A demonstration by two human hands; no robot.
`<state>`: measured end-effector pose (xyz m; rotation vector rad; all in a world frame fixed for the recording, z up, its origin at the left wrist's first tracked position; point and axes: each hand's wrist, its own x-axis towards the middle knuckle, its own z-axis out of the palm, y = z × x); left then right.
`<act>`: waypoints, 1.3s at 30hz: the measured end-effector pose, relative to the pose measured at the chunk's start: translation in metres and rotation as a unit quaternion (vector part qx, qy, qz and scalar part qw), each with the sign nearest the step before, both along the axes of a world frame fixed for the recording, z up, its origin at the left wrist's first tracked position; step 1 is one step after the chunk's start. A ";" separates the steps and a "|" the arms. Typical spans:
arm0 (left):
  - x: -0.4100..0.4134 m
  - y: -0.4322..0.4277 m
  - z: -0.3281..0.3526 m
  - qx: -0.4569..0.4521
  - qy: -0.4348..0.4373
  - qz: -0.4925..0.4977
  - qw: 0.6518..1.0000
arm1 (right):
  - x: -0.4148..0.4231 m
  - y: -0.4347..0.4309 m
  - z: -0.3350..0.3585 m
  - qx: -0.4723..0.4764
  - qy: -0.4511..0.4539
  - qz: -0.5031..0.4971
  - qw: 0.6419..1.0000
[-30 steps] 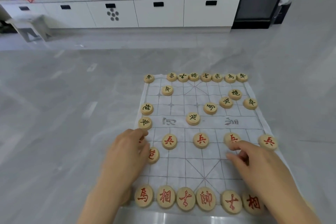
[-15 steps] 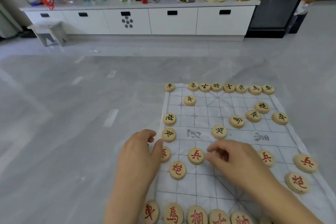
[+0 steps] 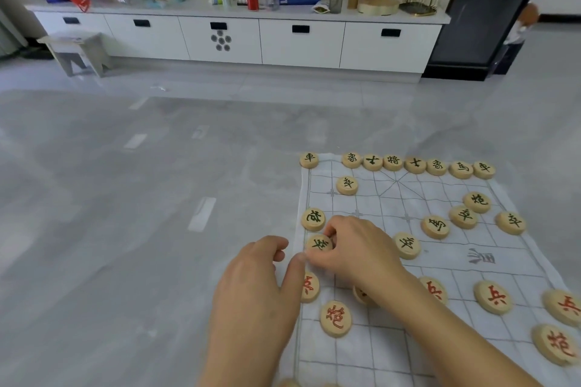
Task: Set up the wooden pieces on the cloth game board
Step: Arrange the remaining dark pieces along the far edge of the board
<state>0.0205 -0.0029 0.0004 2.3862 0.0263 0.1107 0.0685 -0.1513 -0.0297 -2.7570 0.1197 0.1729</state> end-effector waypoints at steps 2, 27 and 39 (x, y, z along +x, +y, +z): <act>-0.002 -0.002 0.001 0.000 0.006 -0.013 1.000 | 0.000 -0.007 0.002 0.011 -0.018 -0.003 1.000; -0.002 -0.002 0.003 0.032 0.058 -0.077 0.995 | 0.028 -0.073 0.000 0.013 -0.062 -0.006 0.998; -0.004 -0.002 0.003 0.031 0.075 -0.084 0.993 | 0.028 -0.039 -0.002 -0.001 -0.075 0.050 0.996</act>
